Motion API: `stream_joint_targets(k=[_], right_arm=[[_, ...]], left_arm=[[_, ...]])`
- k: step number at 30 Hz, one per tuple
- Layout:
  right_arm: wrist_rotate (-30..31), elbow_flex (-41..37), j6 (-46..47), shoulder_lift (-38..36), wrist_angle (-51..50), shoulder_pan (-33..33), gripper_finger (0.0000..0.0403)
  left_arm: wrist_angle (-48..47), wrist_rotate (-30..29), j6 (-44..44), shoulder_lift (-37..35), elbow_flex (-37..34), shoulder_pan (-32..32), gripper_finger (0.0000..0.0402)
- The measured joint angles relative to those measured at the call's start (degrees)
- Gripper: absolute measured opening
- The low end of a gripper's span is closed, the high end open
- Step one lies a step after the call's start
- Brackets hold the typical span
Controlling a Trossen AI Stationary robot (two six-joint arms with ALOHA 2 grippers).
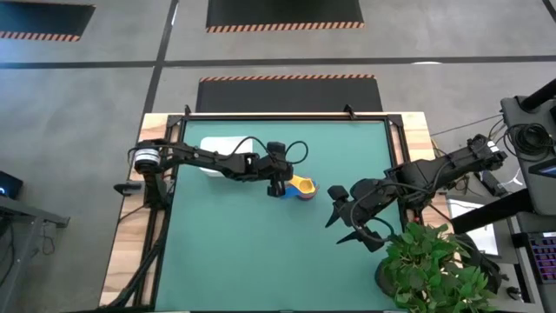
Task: Nest measuring cups in basket
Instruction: Stack the yellow measuring cup on top of the blue measuring cup
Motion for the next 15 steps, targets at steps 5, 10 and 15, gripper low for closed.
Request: stream_joint_targets(k=[5,10,15], right_arm=[[0.0,0.0,0.0,0.0,0.0,0.0,0.0231],[0.0,0.0,0.0,0.0,0.0,0.0,0.0231],[0.0,0.0,0.2,0.0,0.0,0.0,0.0231]], left_arm=[[-2.1,0.0,-0.7,0.0,0.0,-0.1,0.0],[-3.6,0.0,-1.8,-0.2,0.0,-1.1,0.0],[-8.9,0.0,-3.8,-0.3,1.6,-2.4,0.0]])
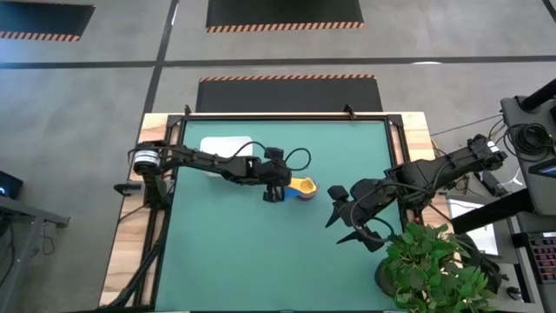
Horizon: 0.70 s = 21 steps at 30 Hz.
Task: Nest measuring cups in basket
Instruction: Stack the yellow measuring cup on top of the blue measuring cup
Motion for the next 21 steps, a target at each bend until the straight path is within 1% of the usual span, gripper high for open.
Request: stream_joint_targets(k=[8,12,14,17,18,21], right_arm=[[0.0,0.0,0.2,0.0,0.0,0.0,0.0231],[0.0,0.0,0.6,0.0,0.0,0.0,0.0231],[0.0,0.0,0.6,0.0,0.0,0.0,0.0231],[0.0,0.0,0.6,0.0,0.0,0.0,0.0231],[0.0,0.0,0.6,0.0,0.0,0.0,0.0231],[0.0,0.0,0.6,0.0,0.0,0.0,0.0231]], left_arm=[[-9.0,0.0,-5.3,0.0,4.8,-2.0,0.0],[-10.7,-0.1,-6.5,-0.1,6.0,-2.7,0.0],[-10.6,-1.6,-6.5,-0.1,6.0,-3.0,0.0],[-10.5,-6.8,-6.5,-0.1,6.0,-3.1,0.0],[-10.4,-7.6,-6.5,-0.1,6.0,-3.0,0.0],[-9.2,-6.9,-6.6,0.0,5.7,-2.9,0.0]])
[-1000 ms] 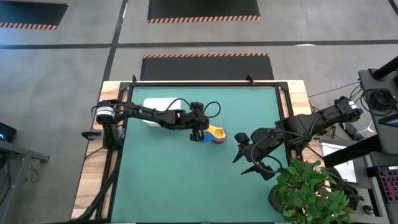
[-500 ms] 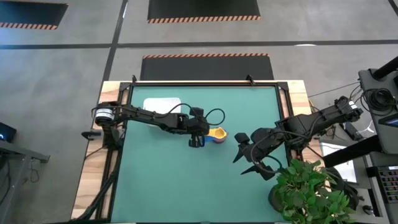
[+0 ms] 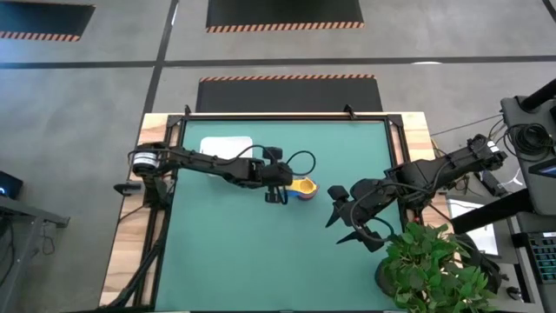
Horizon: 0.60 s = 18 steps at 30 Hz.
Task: Nest measuring cups in basket
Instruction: Stack the yellow measuring cup on top of the blue measuring cup
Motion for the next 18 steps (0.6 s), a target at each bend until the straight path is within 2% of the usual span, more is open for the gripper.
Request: stream_joint_targets(k=[8,18], right_arm=[[0.0,0.0,0.0,0.0,0.0,0.0,0.0231],[0.0,0.0,0.0,0.0,0.0,0.0,0.0231]], left_arm=[[1.3,5.0,-2.5,0.2,-1.4,-0.8,0.0],[0.7,4.9,-4.5,0.1,-0.9,-3.1,0.0]])
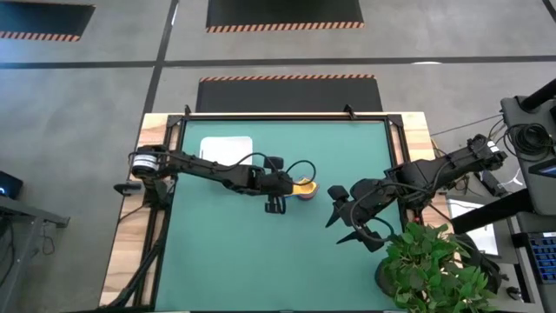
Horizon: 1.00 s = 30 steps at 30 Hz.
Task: Nest measuring cups in basket
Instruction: Stack the yellow measuring cup on top of the blue measuring cup
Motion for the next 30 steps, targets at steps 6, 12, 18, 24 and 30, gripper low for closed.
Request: stream_joint_targets(k=[6,12,18,24,30], right_arm=[[0.0,0.0,0.1,0.0,0.0,0.0,0.0231],[0.0,0.0,0.2,0.0,0.0,0.0,0.0231],[0.0,-0.5,0.0,0.0,0.0,0.0,0.0231],[0.0,-0.6,0.0,0.0,0.0,0.0,0.0231],[0.0,-0.6,-0.4,0.0,0.0,0.0,0.0231]], left_arm=[[-3.2,-5.6,-0.1,-0.2,2.3,-0.7,0.0],[-8.1,-5.9,-0.4,-0.3,5.5,-2.3,0.0],[-8.3,-5.5,-1.3,-0.4,6.1,-7.6,0.0],[-6.5,-2.2,-4.0,-0.4,5.8,-11.5,0.0],[0.8,-2.6,-6.1,0.8,2.0,-11.7,0.0]])
